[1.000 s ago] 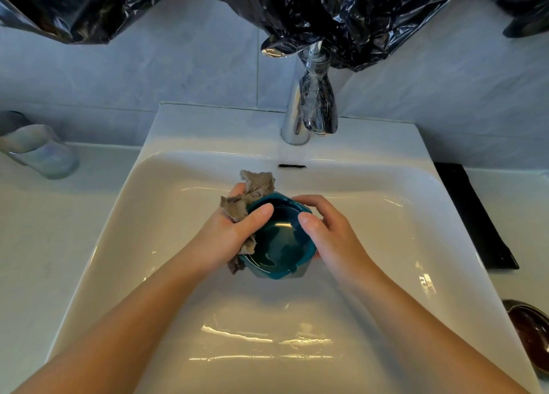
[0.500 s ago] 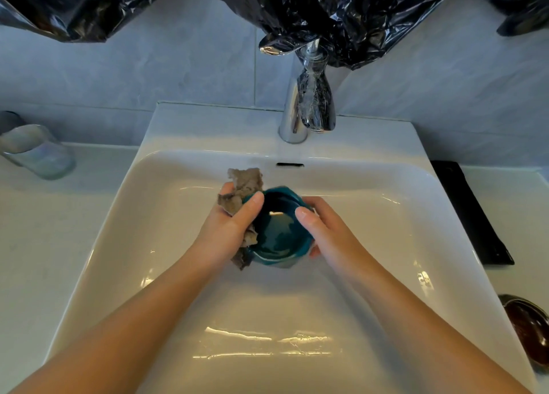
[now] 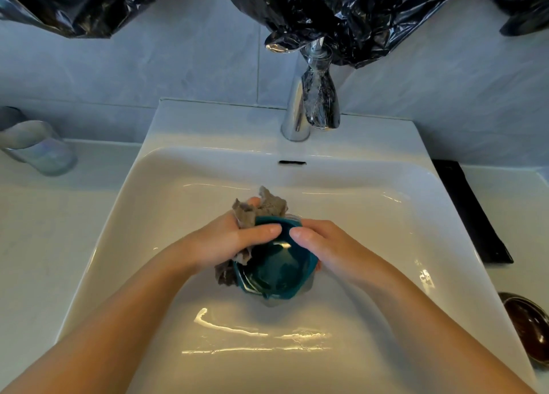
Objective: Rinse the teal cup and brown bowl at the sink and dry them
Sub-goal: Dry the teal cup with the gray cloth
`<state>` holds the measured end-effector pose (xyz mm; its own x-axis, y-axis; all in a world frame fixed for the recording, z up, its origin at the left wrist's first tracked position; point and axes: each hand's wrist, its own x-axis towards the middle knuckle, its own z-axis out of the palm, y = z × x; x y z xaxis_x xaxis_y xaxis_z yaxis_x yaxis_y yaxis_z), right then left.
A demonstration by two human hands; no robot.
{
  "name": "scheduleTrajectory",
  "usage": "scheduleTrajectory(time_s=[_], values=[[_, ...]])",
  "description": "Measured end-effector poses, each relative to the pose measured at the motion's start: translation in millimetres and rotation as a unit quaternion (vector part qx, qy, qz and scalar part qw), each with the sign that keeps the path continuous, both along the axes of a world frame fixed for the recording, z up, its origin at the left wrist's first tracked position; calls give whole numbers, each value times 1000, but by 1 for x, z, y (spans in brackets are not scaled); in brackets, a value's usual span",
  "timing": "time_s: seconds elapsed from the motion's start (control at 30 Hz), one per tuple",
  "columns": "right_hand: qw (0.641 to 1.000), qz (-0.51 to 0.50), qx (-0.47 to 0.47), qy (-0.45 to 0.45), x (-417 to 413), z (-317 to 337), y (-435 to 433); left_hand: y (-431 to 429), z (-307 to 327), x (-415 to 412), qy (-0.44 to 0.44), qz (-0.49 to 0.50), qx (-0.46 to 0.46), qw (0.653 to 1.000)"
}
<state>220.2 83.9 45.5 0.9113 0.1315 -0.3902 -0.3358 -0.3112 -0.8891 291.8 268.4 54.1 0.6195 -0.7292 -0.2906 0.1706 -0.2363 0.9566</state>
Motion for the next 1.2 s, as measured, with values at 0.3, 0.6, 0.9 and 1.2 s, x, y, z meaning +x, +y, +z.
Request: scheduleTrajectory(time_s=[0.3, 0.6, 0.9, 1.2], values=[[994, -74, -1, -84, 1, 7, 2, -8, -7, 2, 45, 227, -40, 972], [997, -47, 31, -48, 0, 8, 5, 5, -1, 7, -38, 66, 32, 997], [1000, -5, -15, 0, 6, 4, -1, 0, -1, 3, -26, 84, 37, 995], [997, 22, -4, -79, 6, 12, 3, 6, 8, 7, 39, 93, 31, 994]])
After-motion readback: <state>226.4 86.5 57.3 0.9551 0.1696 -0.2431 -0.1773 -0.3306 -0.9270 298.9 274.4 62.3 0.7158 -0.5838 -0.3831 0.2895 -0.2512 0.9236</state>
